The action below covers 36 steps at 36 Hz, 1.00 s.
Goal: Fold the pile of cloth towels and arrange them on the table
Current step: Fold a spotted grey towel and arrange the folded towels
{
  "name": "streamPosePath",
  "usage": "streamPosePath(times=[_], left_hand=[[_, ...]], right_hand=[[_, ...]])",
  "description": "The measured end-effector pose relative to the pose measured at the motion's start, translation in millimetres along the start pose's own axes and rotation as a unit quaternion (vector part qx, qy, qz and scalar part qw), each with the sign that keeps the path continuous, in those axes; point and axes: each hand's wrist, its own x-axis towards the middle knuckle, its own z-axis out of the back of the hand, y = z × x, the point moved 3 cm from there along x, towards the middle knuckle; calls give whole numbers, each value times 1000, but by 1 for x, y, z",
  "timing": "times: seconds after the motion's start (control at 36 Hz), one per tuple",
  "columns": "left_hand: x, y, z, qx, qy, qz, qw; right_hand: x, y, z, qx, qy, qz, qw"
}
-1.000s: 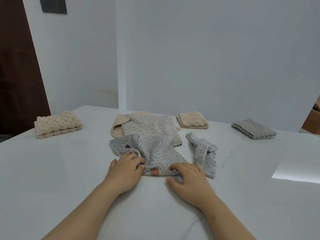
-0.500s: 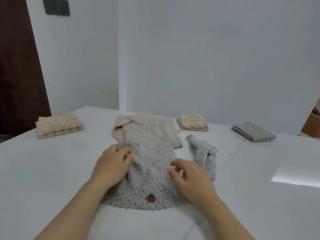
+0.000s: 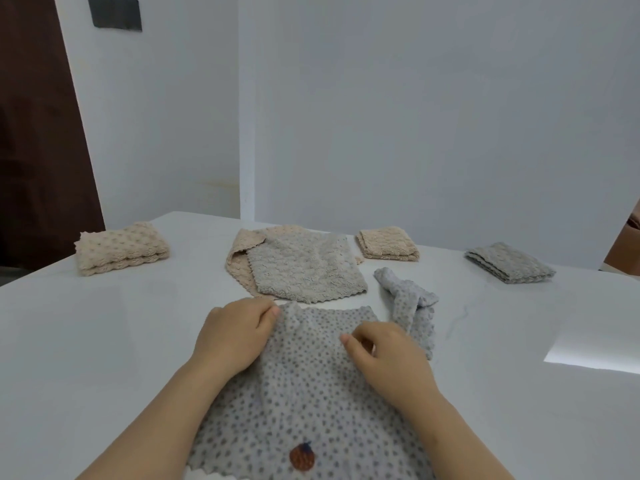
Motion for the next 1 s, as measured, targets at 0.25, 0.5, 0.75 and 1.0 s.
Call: streamPosePath(times=[0.25, 0.5, 0.75, 1.0], left_hand=[[0, 12, -17, 96, 173, 12, 980], [-3, 9, -14, 163, 189, 18, 968], [-4, 8, -35, 154, 251, 8, 956], [-2, 9, -34, 141, 214, -13, 967]], right_hand=[[-1, -9, -13, -90, 125, -32, 988], [1, -13, -10, -113, 74, -62, 989], [17, -29, -26, -110, 164, -72, 978], [13, -32, -17, -57, 28, -62, 996]])
